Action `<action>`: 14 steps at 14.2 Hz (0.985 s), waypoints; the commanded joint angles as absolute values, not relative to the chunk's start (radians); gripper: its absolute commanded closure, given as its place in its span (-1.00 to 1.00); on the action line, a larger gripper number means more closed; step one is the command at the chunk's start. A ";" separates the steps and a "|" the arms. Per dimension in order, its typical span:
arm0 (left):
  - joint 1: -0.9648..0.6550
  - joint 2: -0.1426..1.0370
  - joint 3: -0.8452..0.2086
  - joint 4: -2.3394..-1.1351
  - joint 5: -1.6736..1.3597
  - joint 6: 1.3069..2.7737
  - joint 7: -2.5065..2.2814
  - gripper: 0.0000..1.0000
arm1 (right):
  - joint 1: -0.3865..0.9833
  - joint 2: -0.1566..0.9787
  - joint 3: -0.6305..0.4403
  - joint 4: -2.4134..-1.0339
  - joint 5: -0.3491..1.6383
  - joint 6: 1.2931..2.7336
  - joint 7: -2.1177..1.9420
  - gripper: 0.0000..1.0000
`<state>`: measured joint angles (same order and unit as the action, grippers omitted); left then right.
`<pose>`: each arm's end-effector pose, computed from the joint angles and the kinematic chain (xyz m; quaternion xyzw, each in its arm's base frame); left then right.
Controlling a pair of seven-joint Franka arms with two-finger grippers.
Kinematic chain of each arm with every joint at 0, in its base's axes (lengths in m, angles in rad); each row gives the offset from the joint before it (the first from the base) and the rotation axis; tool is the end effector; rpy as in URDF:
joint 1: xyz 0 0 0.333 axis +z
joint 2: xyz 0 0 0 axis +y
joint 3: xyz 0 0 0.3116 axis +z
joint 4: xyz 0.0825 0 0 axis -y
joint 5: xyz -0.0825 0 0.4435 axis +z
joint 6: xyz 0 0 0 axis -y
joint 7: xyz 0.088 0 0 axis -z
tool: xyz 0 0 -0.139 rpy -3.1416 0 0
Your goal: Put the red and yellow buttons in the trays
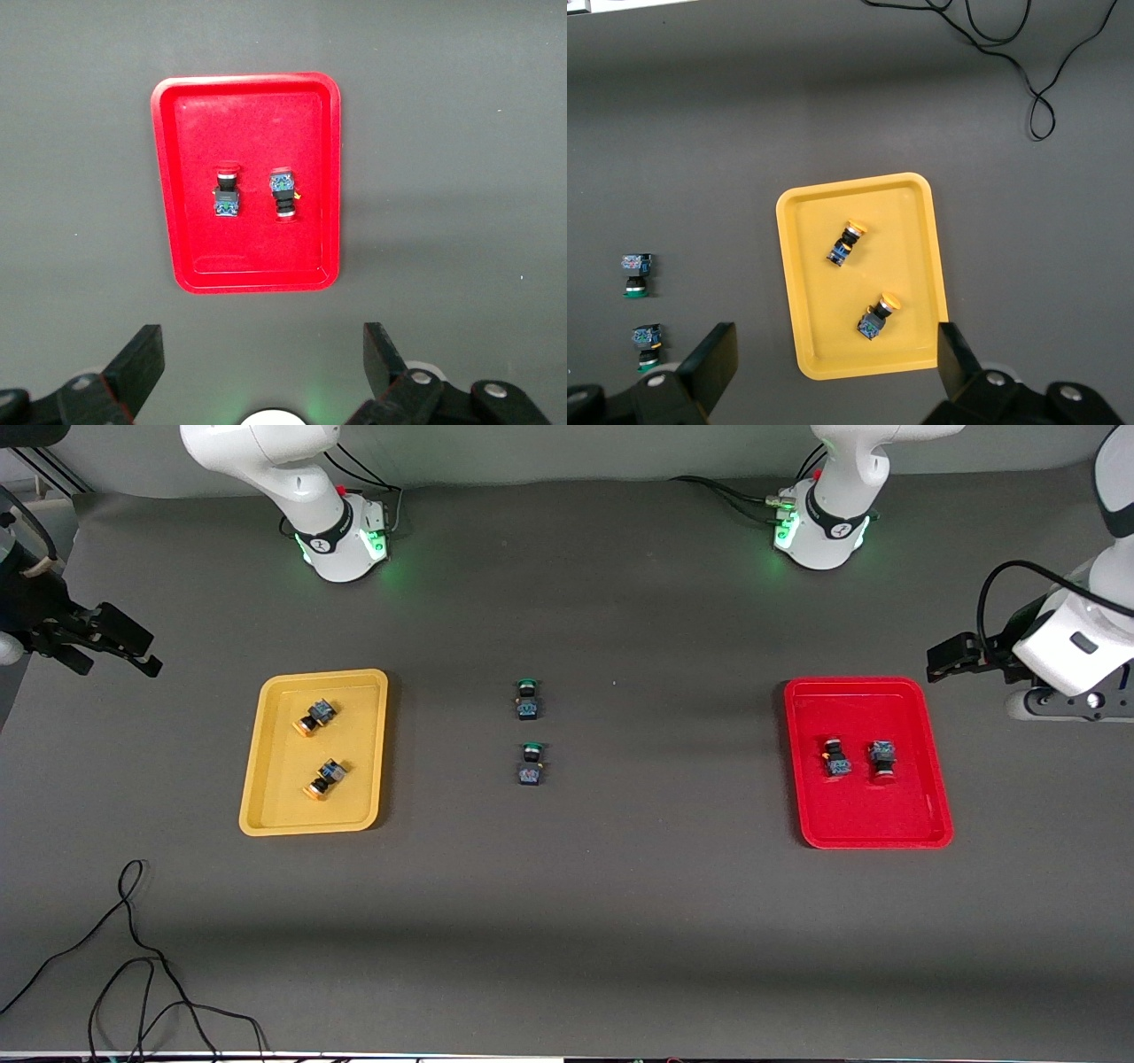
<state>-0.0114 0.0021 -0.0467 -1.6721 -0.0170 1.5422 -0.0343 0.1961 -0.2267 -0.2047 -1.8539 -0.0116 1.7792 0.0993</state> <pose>0.6006 -0.0373 0.5314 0.9977 -0.0116 -0.0663 0.0055 0.5669 -0.0149 0.5856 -0.9958 0.0521 -0.0727 0.0205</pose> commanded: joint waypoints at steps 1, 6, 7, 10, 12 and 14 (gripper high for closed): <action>-0.037 0.005 -0.021 -1.660 -0.028 1.522 -0.037 -1.00 | 0.181 -0.207 -0.192 -1.812 -0.029 1.753 0.049 -1.00; -0.037 0.008 -0.021 -1.663 -0.023 1.520 -0.037 -1.00 | 0.183 -0.199 -0.195 -1.803 -0.028 1.738 0.054 -1.00; -0.037 0.008 -0.021 -1.663 -0.023 1.522 -0.037 -1.00 | 0.183 -0.187 -0.195 -1.786 -0.029 1.738 0.054 -1.00; -0.035 0.006 -0.021 -1.661 -0.017 1.520 -0.035 -1.00 | 0.183 -0.134 -0.195 -1.692 -0.029 1.662 0.051 -1.00; -0.032 0.005 -0.021 -1.658 -0.017 1.522 -0.031 -1.00 | 0.183 -0.124 -0.196 -1.683 -0.029 1.628 0.051 -1.00; -0.034 0.005 -0.021 -1.660 -0.015 1.523 -0.031 -1.00 | 0.183 -0.123 -0.193 -1.683 -0.029 1.617 0.054 -1.00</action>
